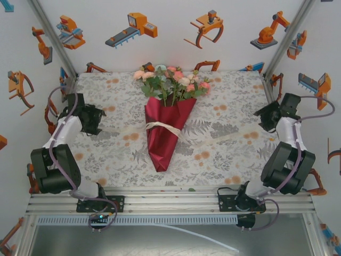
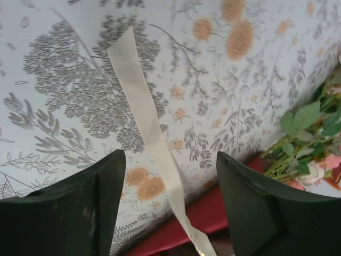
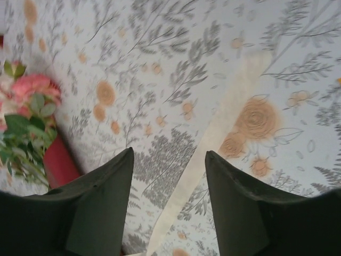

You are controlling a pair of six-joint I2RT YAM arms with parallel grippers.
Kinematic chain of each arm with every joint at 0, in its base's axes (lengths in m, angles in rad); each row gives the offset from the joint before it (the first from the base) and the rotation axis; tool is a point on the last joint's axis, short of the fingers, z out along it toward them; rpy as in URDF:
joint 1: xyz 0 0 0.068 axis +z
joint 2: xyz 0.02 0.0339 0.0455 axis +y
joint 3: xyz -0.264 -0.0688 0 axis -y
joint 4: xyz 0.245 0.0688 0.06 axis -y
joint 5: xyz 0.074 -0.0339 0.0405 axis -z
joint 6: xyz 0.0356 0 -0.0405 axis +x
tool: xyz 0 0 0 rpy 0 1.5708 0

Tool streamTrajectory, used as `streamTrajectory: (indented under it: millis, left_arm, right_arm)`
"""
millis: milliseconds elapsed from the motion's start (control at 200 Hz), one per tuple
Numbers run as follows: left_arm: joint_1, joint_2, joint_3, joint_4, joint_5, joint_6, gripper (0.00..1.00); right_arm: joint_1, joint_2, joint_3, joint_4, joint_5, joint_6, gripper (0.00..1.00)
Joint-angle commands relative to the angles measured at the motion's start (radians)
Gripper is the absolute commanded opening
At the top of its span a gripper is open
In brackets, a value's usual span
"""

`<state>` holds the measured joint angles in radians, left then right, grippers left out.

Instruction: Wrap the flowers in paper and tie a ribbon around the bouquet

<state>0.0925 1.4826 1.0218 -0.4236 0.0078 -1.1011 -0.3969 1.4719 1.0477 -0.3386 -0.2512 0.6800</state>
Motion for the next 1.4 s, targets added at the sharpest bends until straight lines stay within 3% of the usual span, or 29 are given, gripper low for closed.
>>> streamTrajectory:
  millis: [0, 145, 290, 370, 536, 801, 1081, 1282, 1392]
  left_arm:
    - [-0.101, -0.023, 0.073, -0.052, 0.004, 0.084, 0.68]
    - [-0.24, 0.02, 0.088, -0.099, 0.023, -0.001, 0.7]
    - [-0.301, 0.054, 0.04, -0.088, 0.004, -0.101, 0.71]
    - [-0.31, 0.075, 0.054, -0.089, 0.005, -0.037, 0.71]
    - [-0.312, 0.178, 0.178, -0.189, 0.074, 0.224, 0.71]
    - [-0.306, 0.215, 0.265, -0.253, 0.071, 0.534, 0.72]
    - [-0.295, 0.204, 0.268, -0.229, 0.113, 0.568, 0.73]
    - [-0.295, 0.196, 0.288, -0.213, 0.097, 0.672, 0.74]
    - [-0.298, 0.191, 0.297, -0.202, 0.087, 0.775, 0.73]
  right_arm:
    - [0.086, -0.077, 0.003, 0.011, -0.063, -0.127, 0.59]
    - [0.321, -0.123, -0.016, 0.038, -0.145, -0.32, 0.59]
    - [0.575, -0.145, -0.099, 0.045, -0.231, -0.553, 0.6]
    - [0.691, -0.146, -0.148, 0.057, -0.262, -0.626, 0.6]
    - [0.848, -0.073, -0.203, 0.147, -0.319, -0.661, 0.63]
    - [0.895, 0.093, -0.118, 0.158, -0.268, -0.761, 0.64]
    - [0.932, 0.077, -0.089, 0.136, -0.204, -0.778, 0.64]
    - [0.938, 0.154, -0.087, 0.148, -0.178, -0.806, 0.64]
    - [0.938, 0.175, -0.07, 0.151, -0.19, -0.823, 0.51]
